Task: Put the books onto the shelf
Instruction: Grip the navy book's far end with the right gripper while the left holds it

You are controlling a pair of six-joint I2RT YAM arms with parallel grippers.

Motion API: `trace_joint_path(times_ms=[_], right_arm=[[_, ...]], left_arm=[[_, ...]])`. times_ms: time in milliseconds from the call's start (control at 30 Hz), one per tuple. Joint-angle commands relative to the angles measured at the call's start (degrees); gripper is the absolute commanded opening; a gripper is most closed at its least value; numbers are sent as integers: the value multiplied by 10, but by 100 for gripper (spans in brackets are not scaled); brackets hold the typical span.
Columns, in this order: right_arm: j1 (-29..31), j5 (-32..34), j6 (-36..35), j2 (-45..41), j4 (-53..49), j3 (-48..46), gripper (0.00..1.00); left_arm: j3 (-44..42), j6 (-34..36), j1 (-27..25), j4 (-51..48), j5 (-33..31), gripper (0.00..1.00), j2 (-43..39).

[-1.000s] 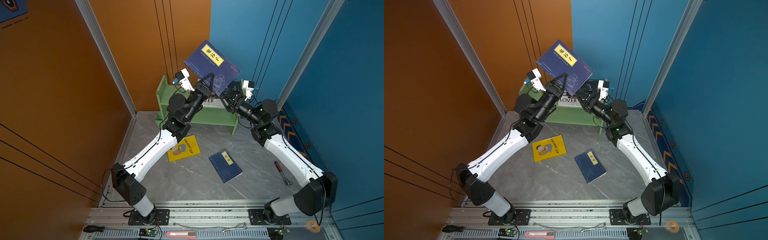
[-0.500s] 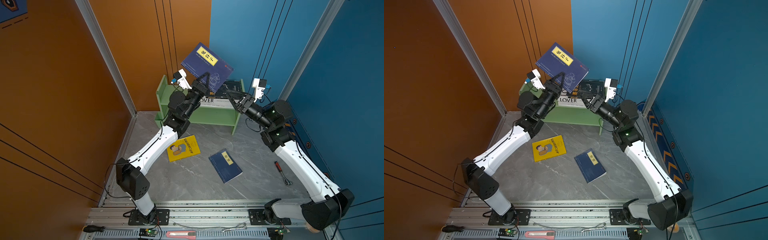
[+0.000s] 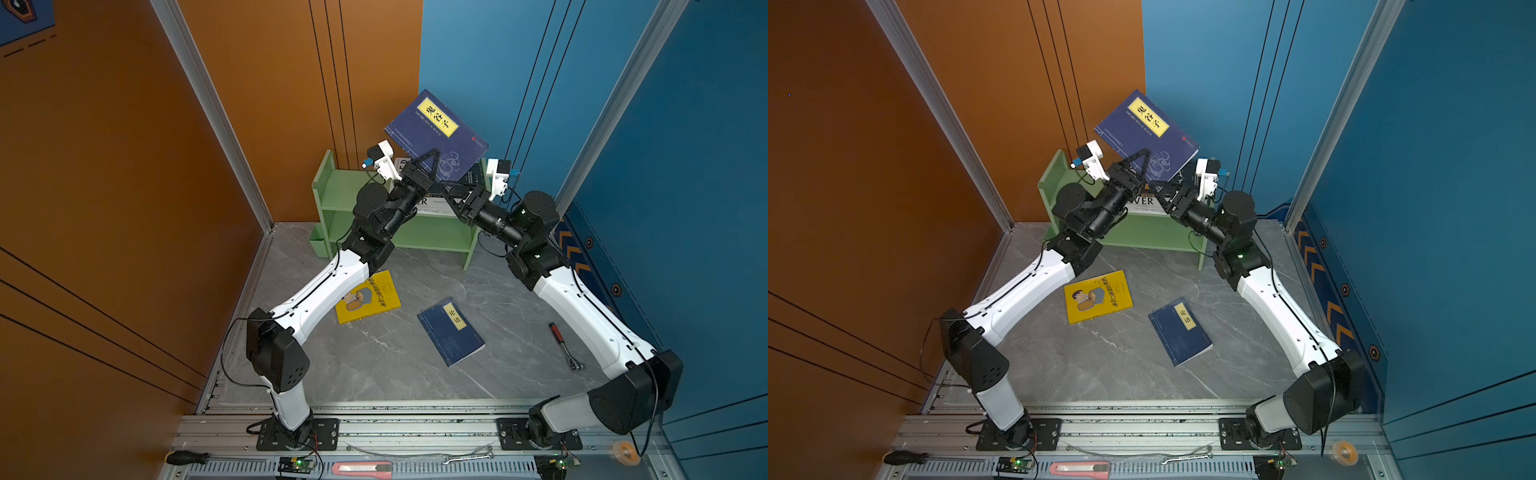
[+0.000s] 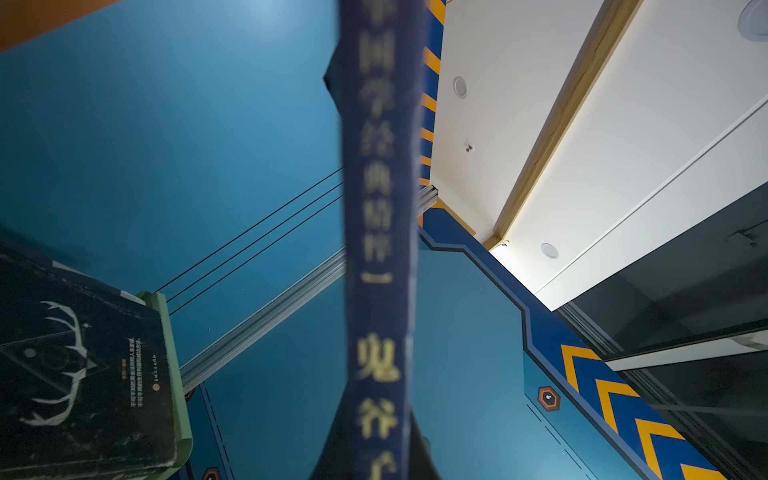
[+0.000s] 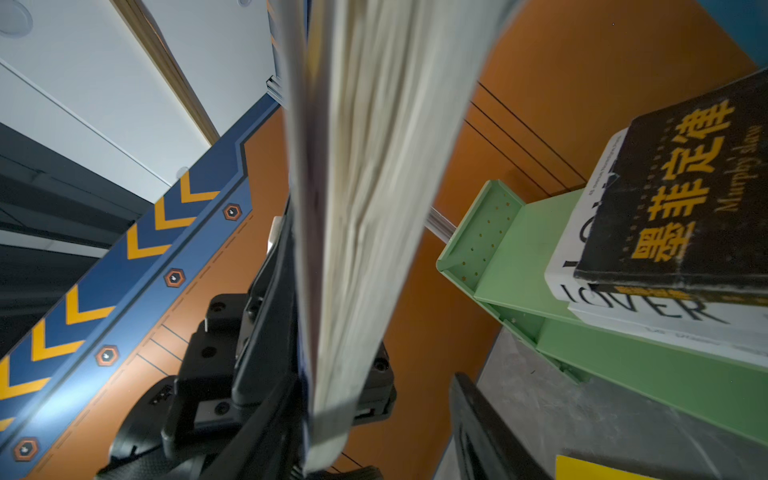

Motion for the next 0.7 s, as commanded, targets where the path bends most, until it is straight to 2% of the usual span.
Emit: trace_joint_path(times_ms=[0,100,200,500,567,667], right_arm=[[2,20,8,-1,25,15,48],[1,24,11,-1,28,14,40],[1,30,14,-3,28,12,26],[-4,48,28,-7,41,5,14],[-9,48,32,-8,44,4,13],[-19,38,36,-12,44,4,9]], left_arm=[[24,-4,-8,32,15,0,7],[25,-8,-12,34,14,0,12],[25,-12,-13,43,12,0,16],[24,-17,-21,58,12,0,25],[24,-19,-21,58,15,3,25],[22,-17,-19,57,17,19,23]])
